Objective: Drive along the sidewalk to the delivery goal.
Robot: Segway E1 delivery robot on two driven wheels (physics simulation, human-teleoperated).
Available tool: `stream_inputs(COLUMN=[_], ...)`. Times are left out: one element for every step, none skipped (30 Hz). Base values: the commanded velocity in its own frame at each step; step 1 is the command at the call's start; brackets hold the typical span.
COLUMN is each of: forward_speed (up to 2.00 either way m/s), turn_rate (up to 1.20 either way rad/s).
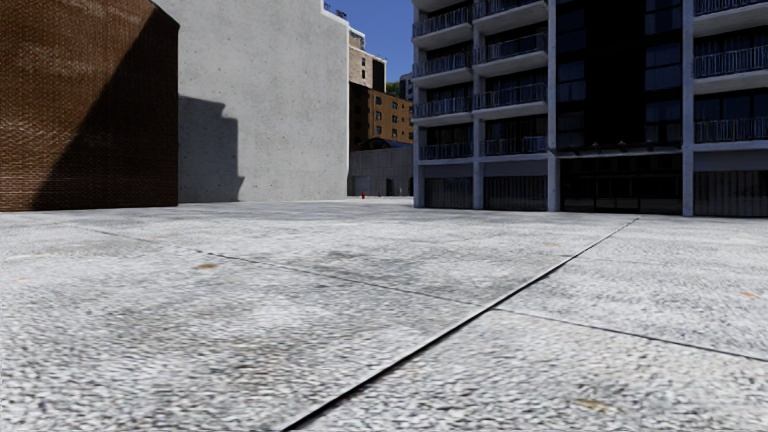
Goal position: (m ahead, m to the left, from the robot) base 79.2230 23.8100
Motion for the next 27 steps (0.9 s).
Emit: stream_inputs(forward_speed=[2.00, 2.00, 2.00, 2.00, 2.00, 2.00, 2.00, 2.00, 2.00, 2.00, 2.00, 2.00, 2.00, 2.00, 2.00, 2.00, 2.00, 2.00, 2.00, 2.00, 2.00, 2.00, 2.00, 2.00, 2.00, 2.00, 2.00], turn_rate=[0.00, 0.00, 0.00, 0.00, 0.00, 0.00, 0.00, 0.00, 0.00, 0.00, 0.00, 0.00, 0.00, 0.00, 0.00, 0.00, 0.00, 0.00, 0.00, 0.00, 0.00, 0.00, 0.00, 0.00, 0.00, 0.00, 0.00])
